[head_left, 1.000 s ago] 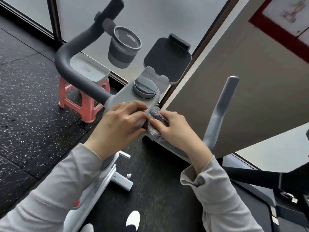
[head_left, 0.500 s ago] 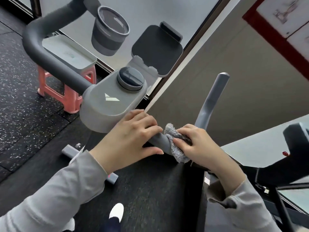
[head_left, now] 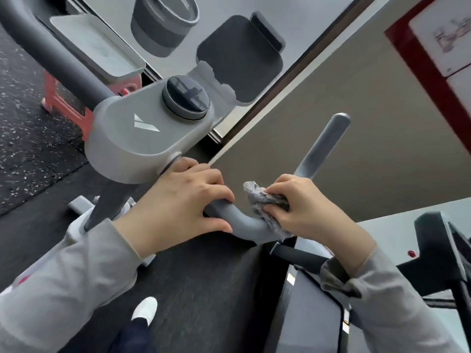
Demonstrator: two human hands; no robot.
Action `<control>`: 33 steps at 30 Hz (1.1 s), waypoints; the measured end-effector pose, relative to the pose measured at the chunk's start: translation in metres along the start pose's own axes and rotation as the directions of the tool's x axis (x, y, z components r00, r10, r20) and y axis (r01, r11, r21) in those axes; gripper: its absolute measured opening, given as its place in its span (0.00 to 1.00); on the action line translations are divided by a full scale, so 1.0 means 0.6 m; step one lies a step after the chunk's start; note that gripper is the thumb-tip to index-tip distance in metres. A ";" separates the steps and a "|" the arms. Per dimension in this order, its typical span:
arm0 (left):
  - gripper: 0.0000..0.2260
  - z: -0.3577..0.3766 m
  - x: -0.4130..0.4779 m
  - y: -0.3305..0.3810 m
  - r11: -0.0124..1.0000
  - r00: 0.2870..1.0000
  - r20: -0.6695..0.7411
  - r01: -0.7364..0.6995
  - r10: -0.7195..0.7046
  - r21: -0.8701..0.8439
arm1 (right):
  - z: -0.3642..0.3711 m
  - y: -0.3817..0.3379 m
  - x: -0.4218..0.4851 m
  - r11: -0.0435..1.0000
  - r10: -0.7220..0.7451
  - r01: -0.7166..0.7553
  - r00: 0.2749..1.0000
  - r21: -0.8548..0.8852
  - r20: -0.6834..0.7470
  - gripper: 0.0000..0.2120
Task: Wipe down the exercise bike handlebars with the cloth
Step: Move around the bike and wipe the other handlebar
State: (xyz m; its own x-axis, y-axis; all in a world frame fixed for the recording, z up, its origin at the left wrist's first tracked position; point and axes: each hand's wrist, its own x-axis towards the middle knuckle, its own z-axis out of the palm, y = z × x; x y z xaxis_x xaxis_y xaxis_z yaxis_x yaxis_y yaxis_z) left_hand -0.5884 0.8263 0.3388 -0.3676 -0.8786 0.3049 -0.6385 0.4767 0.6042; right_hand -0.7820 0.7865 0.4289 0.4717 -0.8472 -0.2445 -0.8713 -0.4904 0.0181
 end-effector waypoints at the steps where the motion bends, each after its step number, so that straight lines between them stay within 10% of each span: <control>1: 0.17 0.001 0.000 0.001 1.000 1.000 -0.009 0.001 -0.001 0.001 | 0.000 0.005 0.000 1.000 -0.005 0.005 1.000 0.003 -0.022 0.09; 33: 0.18 0.023 0.003 -0.016 0.997 0.996 -0.085 -0.010 0.003 -0.082 | -0.137 0.158 0.092 0.950 -0.009 -0.151 0.861 -0.273 -0.508 0.12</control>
State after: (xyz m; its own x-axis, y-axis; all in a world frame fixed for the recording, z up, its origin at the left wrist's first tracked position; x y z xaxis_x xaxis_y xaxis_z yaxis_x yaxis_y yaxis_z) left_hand -0.5921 0.8207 0.3236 -0.3113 -0.8761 0.3681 -0.5767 0.4820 0.6596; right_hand -0.8274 0.6767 0.4971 0.4831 -0.8290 0.2816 -0.8621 -0.3942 0.3185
